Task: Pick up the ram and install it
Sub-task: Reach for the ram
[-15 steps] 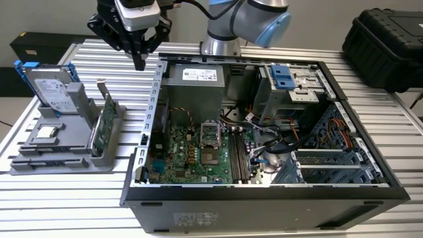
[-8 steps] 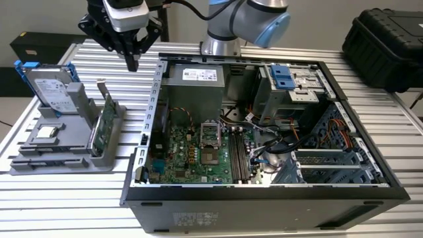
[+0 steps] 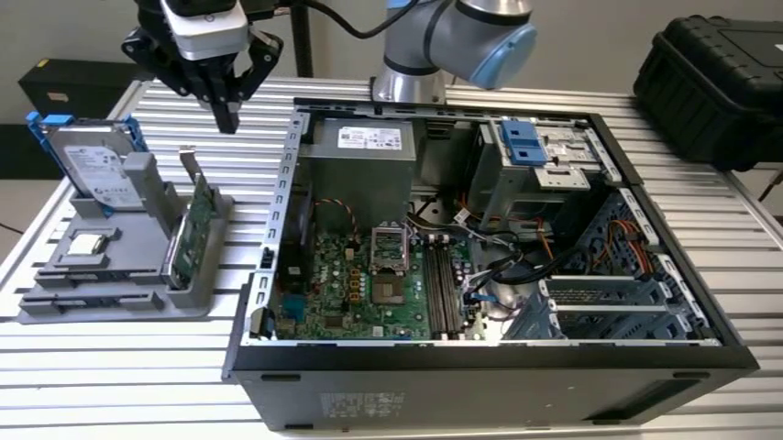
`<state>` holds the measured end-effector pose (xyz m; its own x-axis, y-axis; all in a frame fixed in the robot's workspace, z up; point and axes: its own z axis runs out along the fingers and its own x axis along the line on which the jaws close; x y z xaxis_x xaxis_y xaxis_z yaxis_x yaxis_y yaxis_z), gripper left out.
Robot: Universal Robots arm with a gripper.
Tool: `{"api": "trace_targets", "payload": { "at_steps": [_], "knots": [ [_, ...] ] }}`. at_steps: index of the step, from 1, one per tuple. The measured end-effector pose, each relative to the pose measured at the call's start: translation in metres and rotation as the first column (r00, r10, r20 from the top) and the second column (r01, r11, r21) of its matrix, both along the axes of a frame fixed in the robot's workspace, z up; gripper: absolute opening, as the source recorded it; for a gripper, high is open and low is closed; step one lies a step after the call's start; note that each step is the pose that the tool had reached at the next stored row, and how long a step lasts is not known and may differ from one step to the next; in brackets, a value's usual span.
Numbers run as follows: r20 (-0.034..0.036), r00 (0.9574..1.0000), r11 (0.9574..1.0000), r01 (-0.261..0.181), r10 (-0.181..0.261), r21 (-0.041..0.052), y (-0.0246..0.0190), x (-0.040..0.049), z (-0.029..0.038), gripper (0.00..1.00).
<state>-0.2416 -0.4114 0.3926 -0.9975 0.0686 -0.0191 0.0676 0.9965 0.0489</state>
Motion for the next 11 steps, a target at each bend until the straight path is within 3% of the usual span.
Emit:
{"api": "trace_targets", "payload": {
  "at_steps": [11],
  "knots": [
    [-0.0002, 1.0, 1.0, -0.001, 0.001, -0.0001, -0.0036, -0.0212, 0.0001, 0.0]
  ]
}}
